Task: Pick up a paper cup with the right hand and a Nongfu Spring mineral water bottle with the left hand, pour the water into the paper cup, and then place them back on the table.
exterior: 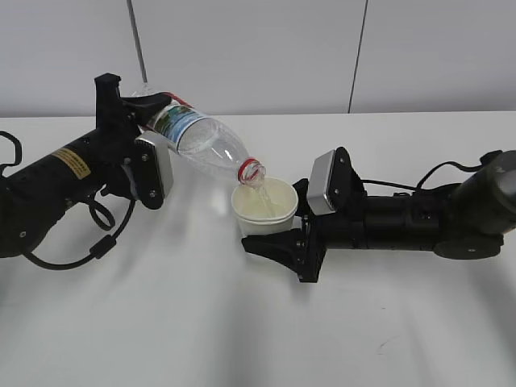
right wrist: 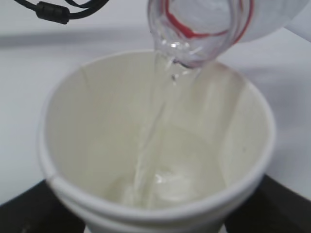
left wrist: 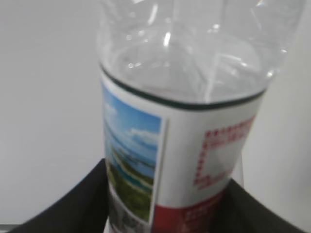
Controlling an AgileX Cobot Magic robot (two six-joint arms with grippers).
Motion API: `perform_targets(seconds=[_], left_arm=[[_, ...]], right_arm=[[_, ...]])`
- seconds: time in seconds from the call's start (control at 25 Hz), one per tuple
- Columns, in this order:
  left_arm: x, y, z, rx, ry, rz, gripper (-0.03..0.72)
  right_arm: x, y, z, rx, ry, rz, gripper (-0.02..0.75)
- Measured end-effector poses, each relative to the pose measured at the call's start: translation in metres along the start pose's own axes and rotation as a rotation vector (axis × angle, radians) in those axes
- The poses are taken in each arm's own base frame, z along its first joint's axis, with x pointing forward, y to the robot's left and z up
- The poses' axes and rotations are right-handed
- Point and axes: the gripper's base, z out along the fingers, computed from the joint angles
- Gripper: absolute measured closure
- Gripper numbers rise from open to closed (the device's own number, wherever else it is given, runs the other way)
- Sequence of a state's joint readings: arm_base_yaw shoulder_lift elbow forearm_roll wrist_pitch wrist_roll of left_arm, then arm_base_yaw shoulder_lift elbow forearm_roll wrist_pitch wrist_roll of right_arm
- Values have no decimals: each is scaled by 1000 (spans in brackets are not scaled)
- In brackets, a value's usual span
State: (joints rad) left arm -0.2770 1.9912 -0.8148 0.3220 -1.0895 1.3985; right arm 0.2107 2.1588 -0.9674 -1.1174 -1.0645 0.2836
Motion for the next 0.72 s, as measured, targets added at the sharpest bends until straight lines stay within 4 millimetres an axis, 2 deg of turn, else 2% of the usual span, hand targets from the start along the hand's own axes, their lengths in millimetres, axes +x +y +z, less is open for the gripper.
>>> perform_targets(seconds=[0.72], left_arm=[[1,6,5,-27,-2,15,335]], right_arm=[[1,0,0,2,7,0,201]])
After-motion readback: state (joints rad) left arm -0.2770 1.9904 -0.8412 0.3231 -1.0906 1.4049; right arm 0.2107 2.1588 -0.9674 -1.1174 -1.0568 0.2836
